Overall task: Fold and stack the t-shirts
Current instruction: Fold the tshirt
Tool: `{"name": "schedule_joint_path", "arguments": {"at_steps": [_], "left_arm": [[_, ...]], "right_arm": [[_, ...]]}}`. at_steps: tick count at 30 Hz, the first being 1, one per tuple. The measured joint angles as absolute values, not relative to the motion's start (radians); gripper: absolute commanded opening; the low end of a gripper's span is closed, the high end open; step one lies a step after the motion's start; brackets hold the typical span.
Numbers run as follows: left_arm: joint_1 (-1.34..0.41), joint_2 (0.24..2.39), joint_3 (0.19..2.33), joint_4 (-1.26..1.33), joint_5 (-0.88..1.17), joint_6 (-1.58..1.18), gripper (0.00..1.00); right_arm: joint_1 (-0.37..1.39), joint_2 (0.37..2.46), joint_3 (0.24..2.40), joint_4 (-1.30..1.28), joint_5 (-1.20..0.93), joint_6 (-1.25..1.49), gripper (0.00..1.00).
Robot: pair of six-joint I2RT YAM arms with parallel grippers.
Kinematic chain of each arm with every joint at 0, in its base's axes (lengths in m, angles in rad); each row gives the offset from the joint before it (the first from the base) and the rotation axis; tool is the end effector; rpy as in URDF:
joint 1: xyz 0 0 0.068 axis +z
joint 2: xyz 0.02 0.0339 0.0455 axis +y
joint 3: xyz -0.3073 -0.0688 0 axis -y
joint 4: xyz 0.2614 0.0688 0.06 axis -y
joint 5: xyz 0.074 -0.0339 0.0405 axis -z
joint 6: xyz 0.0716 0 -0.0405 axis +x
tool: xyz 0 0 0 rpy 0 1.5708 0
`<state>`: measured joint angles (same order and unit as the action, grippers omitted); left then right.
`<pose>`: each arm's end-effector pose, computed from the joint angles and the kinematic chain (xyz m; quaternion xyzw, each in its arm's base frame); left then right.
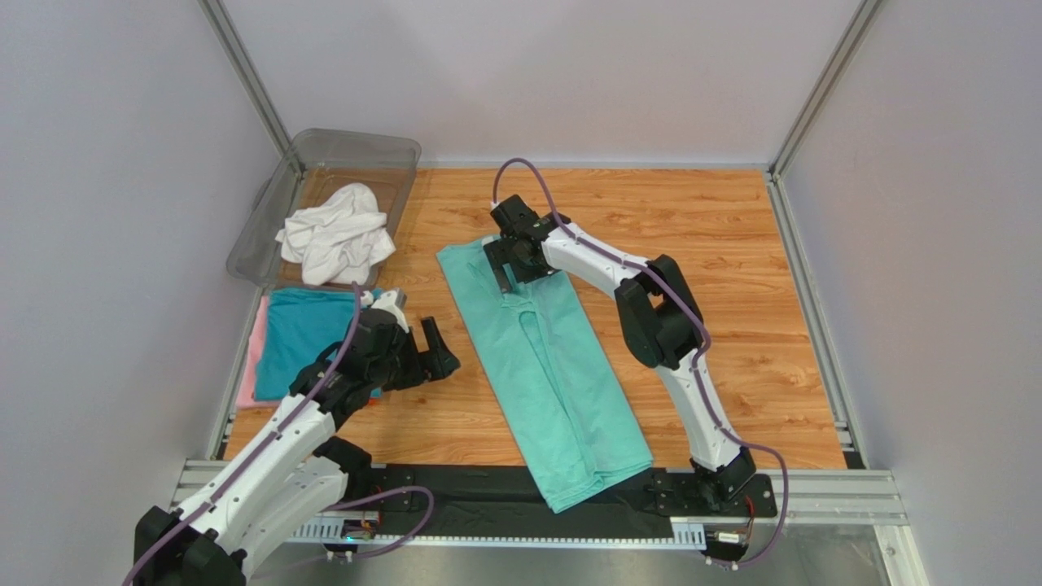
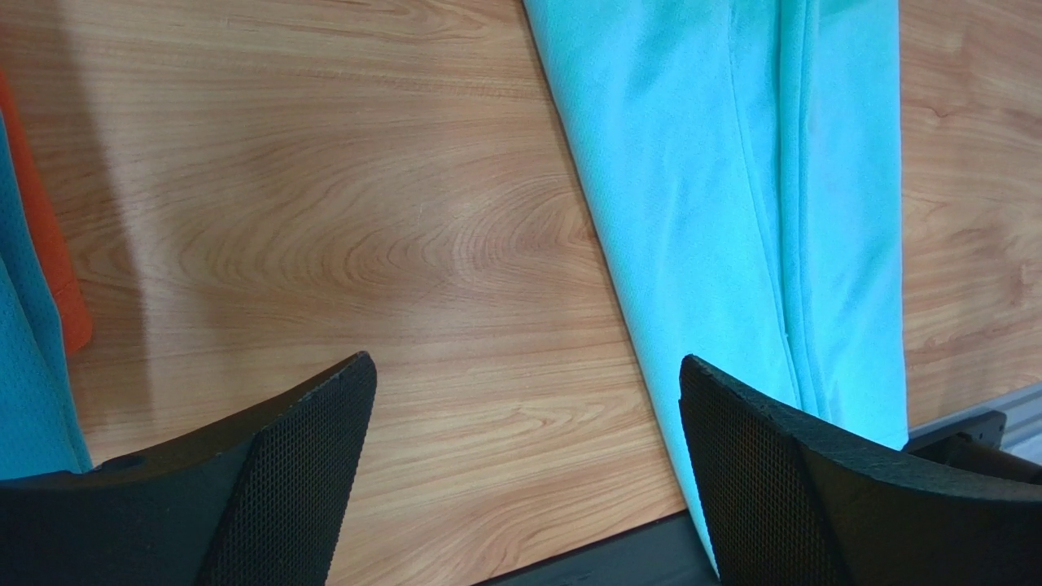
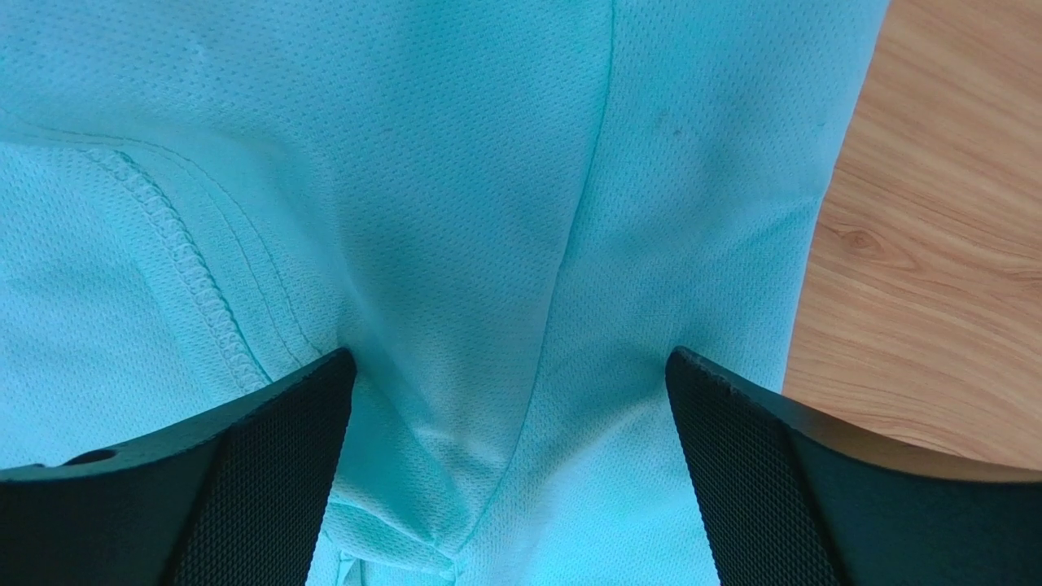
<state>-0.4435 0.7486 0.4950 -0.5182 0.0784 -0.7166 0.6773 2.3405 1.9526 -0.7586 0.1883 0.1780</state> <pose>0.1486 -0.0768 0.2138 -0.1102 0.9141 -0.2432 0.3053 0.4432 0.3392 0.1593 -0.2213 0.9480 0.0033 0.2289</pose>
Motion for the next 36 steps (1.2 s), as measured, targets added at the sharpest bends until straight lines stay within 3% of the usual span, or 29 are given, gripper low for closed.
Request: {"name": "schedule_joint_path", "arguments": {"at_steps": [18,27,31,36], "left_arm": [[-0.444,0.995,0.567,-0.417,0.208,-0.707,1.0],[-0.498,1.04,0.588,-0.407,0.287,-0.691,1.0],[-0.559,1.029,0.577,-0.402,0.31,-0.694,1.0],[-0.658,0.993,0.512,-0.398,0.321,-0.724,1.0]], "right_arm": [[0.453,2.425,2.098,-0.842,0.233,0.464,1.0],[0.431,2.445,2.168,-0.906,0.194,0.472,1.0],[0.44,2.364,2.123,-0.915,0.179,0.429,1.0],[0.476,2.082,1.927,-0.884,0.19,0.402,1.0]]}}
